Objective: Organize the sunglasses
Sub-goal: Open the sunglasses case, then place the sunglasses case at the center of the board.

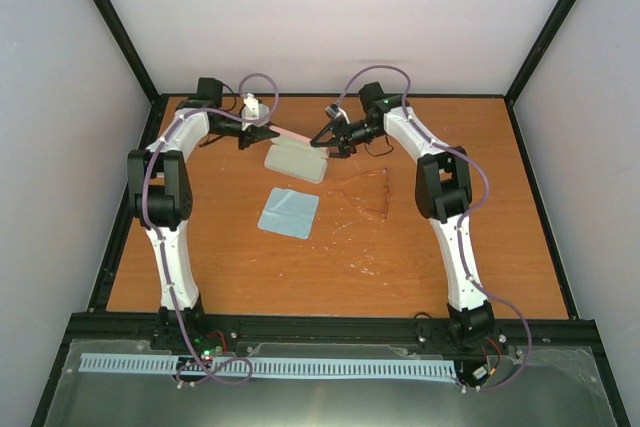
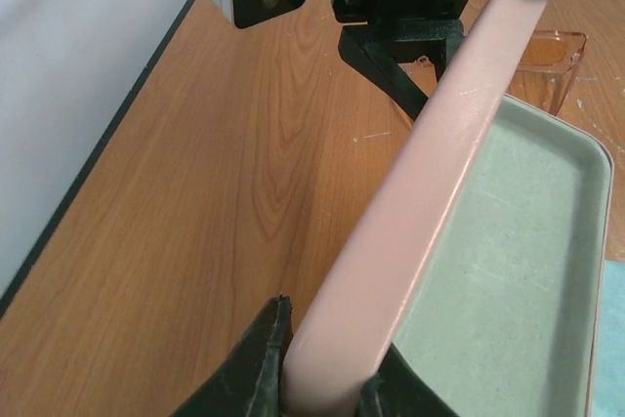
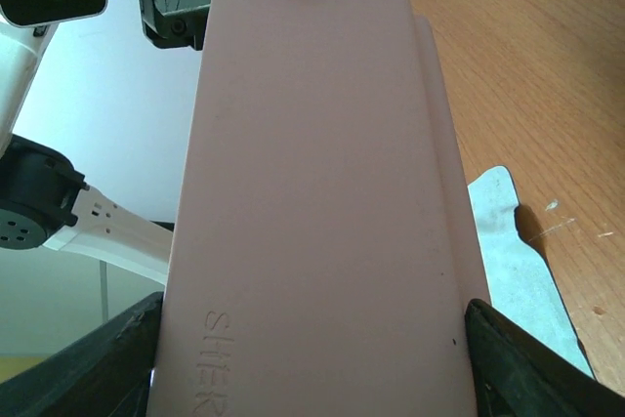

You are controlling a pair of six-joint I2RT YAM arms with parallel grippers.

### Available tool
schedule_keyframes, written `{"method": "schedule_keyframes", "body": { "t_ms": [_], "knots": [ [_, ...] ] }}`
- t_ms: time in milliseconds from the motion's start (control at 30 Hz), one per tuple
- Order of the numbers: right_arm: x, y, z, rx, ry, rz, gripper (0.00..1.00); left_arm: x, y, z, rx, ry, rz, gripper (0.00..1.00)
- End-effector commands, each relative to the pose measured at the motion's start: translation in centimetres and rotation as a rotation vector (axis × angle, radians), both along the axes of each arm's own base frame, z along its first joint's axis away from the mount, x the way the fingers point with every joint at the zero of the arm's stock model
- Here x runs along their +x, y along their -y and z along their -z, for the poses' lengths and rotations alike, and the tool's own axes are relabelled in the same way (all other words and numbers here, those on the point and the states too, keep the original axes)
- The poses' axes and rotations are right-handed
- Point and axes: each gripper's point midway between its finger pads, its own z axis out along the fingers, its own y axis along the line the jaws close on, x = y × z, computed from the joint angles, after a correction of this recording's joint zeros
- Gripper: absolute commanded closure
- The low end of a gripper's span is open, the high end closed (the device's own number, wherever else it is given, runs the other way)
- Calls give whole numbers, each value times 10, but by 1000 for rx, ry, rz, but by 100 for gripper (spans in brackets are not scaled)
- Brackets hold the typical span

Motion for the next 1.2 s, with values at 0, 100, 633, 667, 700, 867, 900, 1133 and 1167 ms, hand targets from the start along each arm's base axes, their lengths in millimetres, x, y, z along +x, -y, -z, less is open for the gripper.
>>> {"method": "schedule_keyframes", "body": {
  "t_ms": [0, 100, 633, 667, 700, 867, 900, 1133, 1167],
  "knots": [
    [17, -2, -1, -45, 114, 42, 54, -5, 6, -4, -66, -167, -30, 99],
    [33, 12, 9, -128, 134, 123, 17, -3, 4, 4, -57, -214, -85, 99],
    [88, 134, -9, -526, 333, 653, 0, 72, -13, 27, 9, -112, -413, 99],
    [85, 133, -7, -524, 325, 652, 0, 74, -11, 31, 21, -114, -409, 99],
    [84, 133, -6, -523, 321, 652, 0, 74, -9, 35, 35, -116, -402, 99],
    [77, 131, 1, -507, 287, 645, 0, 68, -3, 53, 49, -147, -367, 99],
    [77, 130, 1, -506, 285, 644, 0, 67, -1, 57, 52, -154, -362, 99],
    [75, 126, 3, -506, 278, 634, 0, 71, -3, 67, 78, -158, -365, 96],
    [74, 124, 4, -507, 277, 630, 0, 71, -3, 68, 81, -153, -365, 94]
  ]
}}
